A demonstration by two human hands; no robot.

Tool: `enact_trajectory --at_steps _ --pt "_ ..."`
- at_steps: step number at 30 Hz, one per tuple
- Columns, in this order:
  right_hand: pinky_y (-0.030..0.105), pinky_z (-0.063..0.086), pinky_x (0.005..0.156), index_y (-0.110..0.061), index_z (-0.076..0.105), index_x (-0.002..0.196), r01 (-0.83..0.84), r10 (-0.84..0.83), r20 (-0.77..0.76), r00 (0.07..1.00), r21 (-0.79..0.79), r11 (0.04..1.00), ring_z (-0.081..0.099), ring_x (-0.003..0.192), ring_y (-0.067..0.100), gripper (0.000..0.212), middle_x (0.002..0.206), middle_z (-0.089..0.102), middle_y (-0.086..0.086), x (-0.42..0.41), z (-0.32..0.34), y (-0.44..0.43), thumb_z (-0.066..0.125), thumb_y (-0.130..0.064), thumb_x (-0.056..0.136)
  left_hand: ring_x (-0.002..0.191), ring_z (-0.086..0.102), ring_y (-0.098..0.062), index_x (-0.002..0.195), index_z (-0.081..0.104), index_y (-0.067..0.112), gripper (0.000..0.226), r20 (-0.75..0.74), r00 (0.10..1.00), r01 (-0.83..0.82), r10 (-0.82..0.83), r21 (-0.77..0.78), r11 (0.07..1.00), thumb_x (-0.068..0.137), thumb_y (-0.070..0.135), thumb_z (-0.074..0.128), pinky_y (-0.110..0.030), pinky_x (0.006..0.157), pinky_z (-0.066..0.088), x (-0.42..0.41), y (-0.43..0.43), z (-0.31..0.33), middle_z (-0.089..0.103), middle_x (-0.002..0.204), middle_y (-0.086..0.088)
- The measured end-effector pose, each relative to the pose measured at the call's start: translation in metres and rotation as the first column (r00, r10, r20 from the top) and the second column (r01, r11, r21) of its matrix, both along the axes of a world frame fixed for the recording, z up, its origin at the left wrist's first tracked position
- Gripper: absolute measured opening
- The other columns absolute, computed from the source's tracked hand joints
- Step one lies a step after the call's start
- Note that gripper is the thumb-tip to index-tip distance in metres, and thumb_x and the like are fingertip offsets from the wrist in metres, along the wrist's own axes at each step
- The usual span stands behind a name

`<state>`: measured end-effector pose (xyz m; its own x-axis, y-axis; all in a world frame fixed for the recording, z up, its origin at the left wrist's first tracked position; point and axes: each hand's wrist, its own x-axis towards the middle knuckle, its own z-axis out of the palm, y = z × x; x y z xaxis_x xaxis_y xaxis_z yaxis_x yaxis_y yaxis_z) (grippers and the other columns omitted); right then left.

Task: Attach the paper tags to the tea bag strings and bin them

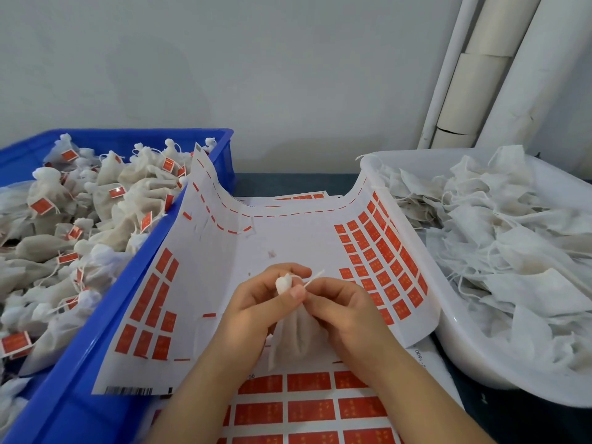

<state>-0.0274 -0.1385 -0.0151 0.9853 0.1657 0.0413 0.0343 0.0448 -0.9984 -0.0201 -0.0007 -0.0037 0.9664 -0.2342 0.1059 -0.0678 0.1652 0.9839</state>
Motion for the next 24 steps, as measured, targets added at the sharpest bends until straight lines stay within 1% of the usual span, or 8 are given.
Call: enact_trajectory --at_steps 3,6,9,11,14,17,20,24 --pt "0.024 0.053 0.079 -0.031 0.071 0.080 0.057 -0.056 0.013 0.998 -0.036 0.998 0.065 0.087 0.012 0.010 0.080 0.070 -0.010 0.000 -0.002 0.004 0.062 -0.034 0.083 0.091 0.065 -0.022 0.084 0.072 0.015 0.014 0.011 1.000 -0.008 0.008 0.019 1.000 0.075 0.026 0.071 -0.028 0.079 0.055 -0.001 -0.002 0.000 0.068 0.091 -0.006" --pt "0.006 0.046 0.061 -0.031 0.063 0.078 0.145 -0.134 0.094 0.987 -0.131 0.981 0.061 0.077 -0.004 0.018 0.070 0.065 -0.023 0.000 -0.001 0.009 0.056 -0.021 0.090 0.083 0.065 -0.023 0.079 0.072 0.015 0.017 0.010 0.997 -0.074 0.074 0.060 0.995 0.072 0.027 0.063 -0.029 0.073 0.056 -0.001 -0.005 0.000 0.068 0.080 -0.007" --pt "0.005 0.045 0.059 -0.033 0.058 0.075 0.215 -0.166 0.235 0.958 -0.202 0.955 0.059 0.078 -0.006 0.018 0.072 0.062 -0.028 -0.002 -0.001 0.012 0.059 -0.020 0.088 0.070 0.056 -0.031 0.067 0.065 0.008 0.017 0.025 0.965 -0.260 0.259 0.171 0.950 0.081 0.016 0.062 -0.049 0.071 0.053 0.000 -0.009 -0.002 0.057 0.069 -0.022" --pt "0.007 0.046 0.061 -0.034 0.056 0.075 0.244 -0.160 0.319 0.934 -0.242 0.939 0.058 0.079 -0.003 0.019 0.077 0.061 -0.025 -0.003 -0.002 0.013 0.061 -0.020 0.087 0.064 0.051 -0.026 0.064 0.061 0.008 0.021 0.047 0.936 -0.351 0.350 0.215 0.911 0.082 0.017 0.059 -0.044 0.067 0.051 0.001 -0.010 -0.004 0.053 0.065 -0.022" --pt "0.008 0.047 0.063 -0.037 0.054 0.076 0.279 -0.158 0.392 0.907 -0.276 0.920 0.058 0.082 0.000 0.021 0.076 0.061 -0.016 -0.004 -0.004 0.013 0.062 -0.021 0.087 0.062 0.054 -0.023 0.065 0.063 0.013 0.019 0.081 0.918 -0.396 0.388 0.225 0.890 0.083 0.016 0.058 -0.034 0.062 0.051 0.000 -0.012 -0.004 0.056 0.062 -0.012" --pt "0.007 0.046 0.062 -0.037 0.053 0.076 0.315 -0.174 0.439 0.881 -0.270 0.910 0.057 0.081 0.000 0.021 0.071 0.058 -0.018 -0.005 -0.003 0.012 0.062 -0.021 0.086 0.065 0.062 -0.016 0.068 0.068 0.020 0.019 0.083 0.918 -0.397 0.389 0.182 0.899 0.083 0.011 0.060 -0.024 0.060 0.055 0.000 -0.010 -0.004 0.064 0.066 -0.001" --pt "0.007 0.046 0.062 -0.036 0.052 0.076 0.324 -0.172 0.471 0.865 -0.264 0.908 0.057 0.080 0.001 0.016 0.073 0.058 -0.016 -0.005 -0.002 0.012 0.060 -0.025 0.085 0.062 0.064 -0.011 0.071 0.070 0.020 0.021 0.072 0.925 -0.380 0.374 0.119 0.917 0.082 0.004 0.062 -0.019 0.057 0.054 0.001 -0.006 -0.001 0.067 0.067 0.001" --pt "0.008 0.046 0.062 -0.035 0.052 0.078 0.328 -0.180 0.483 0.857 -0.242 0.913 0.057 0.078 0.004 0.006 0.074 0.057 -0.014 -0.005 0.000 0.013 0.053 -0.031 0.081 0.065 0.065 -0.013 0.076 0.069 0.020 0.025 0.173 0.931 -0.347 0.322 0.144 0.927 0.084 -0.001 0.059 -0.018 0.056 0.053 -0.001 -0.005 0.002 0.067 0.069 0.002"
